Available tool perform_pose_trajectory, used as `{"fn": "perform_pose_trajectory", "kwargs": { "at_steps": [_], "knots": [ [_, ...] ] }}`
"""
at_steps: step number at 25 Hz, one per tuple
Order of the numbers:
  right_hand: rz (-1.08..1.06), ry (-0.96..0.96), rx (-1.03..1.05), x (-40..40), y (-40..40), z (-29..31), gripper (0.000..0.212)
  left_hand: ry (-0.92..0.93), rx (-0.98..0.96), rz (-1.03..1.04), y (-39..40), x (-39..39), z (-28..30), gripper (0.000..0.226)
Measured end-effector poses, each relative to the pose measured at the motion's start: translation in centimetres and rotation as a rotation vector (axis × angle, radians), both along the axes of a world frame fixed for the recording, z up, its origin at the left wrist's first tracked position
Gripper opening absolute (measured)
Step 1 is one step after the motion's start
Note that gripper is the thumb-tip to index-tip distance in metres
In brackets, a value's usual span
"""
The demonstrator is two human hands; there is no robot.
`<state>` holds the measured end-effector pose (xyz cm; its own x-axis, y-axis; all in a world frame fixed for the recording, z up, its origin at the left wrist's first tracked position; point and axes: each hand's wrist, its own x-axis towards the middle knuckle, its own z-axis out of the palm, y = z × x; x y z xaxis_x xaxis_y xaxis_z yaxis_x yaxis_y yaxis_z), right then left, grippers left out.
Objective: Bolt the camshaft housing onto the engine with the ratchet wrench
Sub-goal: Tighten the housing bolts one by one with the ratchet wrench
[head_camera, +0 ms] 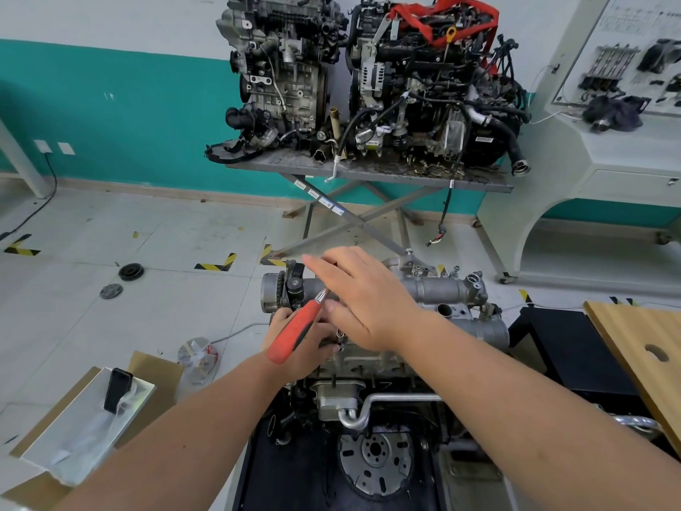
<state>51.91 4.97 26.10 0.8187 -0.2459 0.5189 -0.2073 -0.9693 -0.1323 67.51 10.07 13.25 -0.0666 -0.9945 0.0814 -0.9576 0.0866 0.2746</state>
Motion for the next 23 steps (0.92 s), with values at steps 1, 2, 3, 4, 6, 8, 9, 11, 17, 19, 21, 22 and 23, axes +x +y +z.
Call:
{"fn": "perform_pose_trajectory", "kwargs": {
  "at_steps": [1, 2, 3, 4, 6, 8, 9, 11, 17, 19, 21, 22, 23],
  "knots": [
    [0.019, 0.037, 0.000, -0.3, -0.3, 0.3, 0.054, -0.013, 0.000, -0.009, 0.0, 0.1, -0.2, 0.027],
    [0.024, 0.056, -0.010, -0.4, -0.5, 0.6, 0.053, -0.014, 0.000, -0.007, 0.0, 0.1, -0.2, 0.026],
    [0.019, 0.056, -0.025, -0.4, -0.5, 0.8, 0.051, -0.013, 0.001, 0.003, 0.2, 0.1, -0.2, 0.025],
    [0.011, 0.043, -0.045, -0.4, -0.4, 0.8, 0.049, -0.014, -0.002, 0.026, 0.2, 0.1, -0.1, 0.025],
    [-0.034, 0.033, -0.068, 0.0, 0.1, 1.2, 0.044, -0.071, -0.004, 0.068, 0.3, -0.2, 0.2, 0.028],
    [-0.190, 0.142, -0.042, 1.1, 0.4, 2.3, 0.035, -0.112, 0.015, 0.085, 0.3, -0.2, 0.3, 0.032],
    [-0.290, 0.241, -0.001, 1.8, 0.3, 2.9, 0.032, -0.109, 0.023, 0.086, 0.3, -0.2, 0.4, 0.033],
    [-0.444, 0.315, 0.300, 2.7, 0.0, 4.0, 0.031, -0.107, 0.037, 0.096, 0.3, -0.1, 0.4, 0.034],
    [-0.145, -0.424, 1.933, 1.9, 0.7, 3.2, 0.020, -0.127, 0.049, 0.073, 0.3, -0.1, 0.5, 0.035],
    [-0.102, -0.682, 1.971, 2.2, 0.9, 1.8, 0.020, -0.131, 0.041, 0.071, 0.4, -0.1, 0.4, 0.035],
    [-0.140, -0.806, 1.780, 2.5, 1.2, 0.3, 0.014, -0.131, 0.031, 0.071, 0.4, -0.1, 0.3, 0.035],
    [-0.184, -0.770, 1.614, 2.4, 1.3, -0.5, 0.015, -0.129, 0.028, 0.071, 0.4, -0.1, 0.3, 0.035],
    [-0.214, -0.703, 1.424, 2.3, 1.5, -1.2, 0.019, -0.127, 0.024, 0.069, 0.4, -0.1, 0.3, 0.034]
  ]
}}
